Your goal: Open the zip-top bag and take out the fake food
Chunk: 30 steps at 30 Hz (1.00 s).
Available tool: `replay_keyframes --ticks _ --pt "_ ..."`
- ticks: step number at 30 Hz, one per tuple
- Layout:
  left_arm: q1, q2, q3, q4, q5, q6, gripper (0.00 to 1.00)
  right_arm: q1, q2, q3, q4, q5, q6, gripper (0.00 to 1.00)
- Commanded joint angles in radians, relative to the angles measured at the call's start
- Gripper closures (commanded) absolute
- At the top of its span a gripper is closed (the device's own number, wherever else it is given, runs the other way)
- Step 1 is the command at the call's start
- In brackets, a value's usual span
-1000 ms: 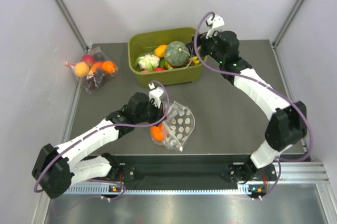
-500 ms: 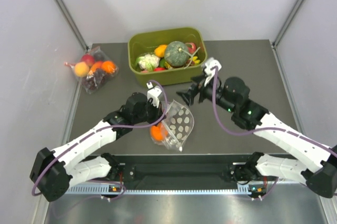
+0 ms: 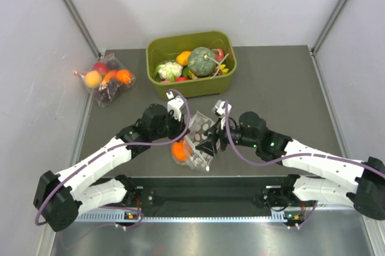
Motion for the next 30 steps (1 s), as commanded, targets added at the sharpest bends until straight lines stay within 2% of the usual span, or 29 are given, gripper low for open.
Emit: replay_keyframes --ticks 1,10,15,22,26,27,28,29,30 --pt "0.004 -0.016 0.049 -0.002 0.008 -0.001 1.00 0.012 0.054 0.012 0.092 -0.018 0.053 0.28" --pt "0.004 -0.059 0.066 -0.031 0.109 0.005 1.00 -0.011 0.162 0.046 0.014 0.199 0.110 0.30" --pt "0.004 -0.080 0.072 0.004 0.274 0.014 1.00 -0.016 0.218 0.035 0.000 0.278 0.102 0.30" --pt "0.001 -0.068 0.047 0.192 0.442 -0.009 1.00 -0.031 0.278 -0.014 0.081 0.295 0.119 0.30" --pt "-0.014 -0.039 0.035 0.262 0.416 -0.018 0.99 -0.056 0.298 -0.038 0.106 0.299 0.137 0.30" --pt "-0.017 -0.031 0.041 0.250 0.399 -0.014 0.85 -0.065 0.297 -0.057 0.112 0.298 0.148 0.30" --pt "-0.017 -0.027 0.046 0.239 0.379 -0.002 0.79 -0.076 0.294 -0.068 0.117 0.298 0.154 0.30" --pt "-0.019 -0.030 0.049 0.227 0.317 0.003 0.77 -0.097 0.286 -0.078 0.128 0.298 0.160 0.31" --pt "-0.019 -0.037 0.046 0.196 0.286 0.006 0.69 -0.109 0.281 -0.103 0.132 0.293 0.168 0.31"
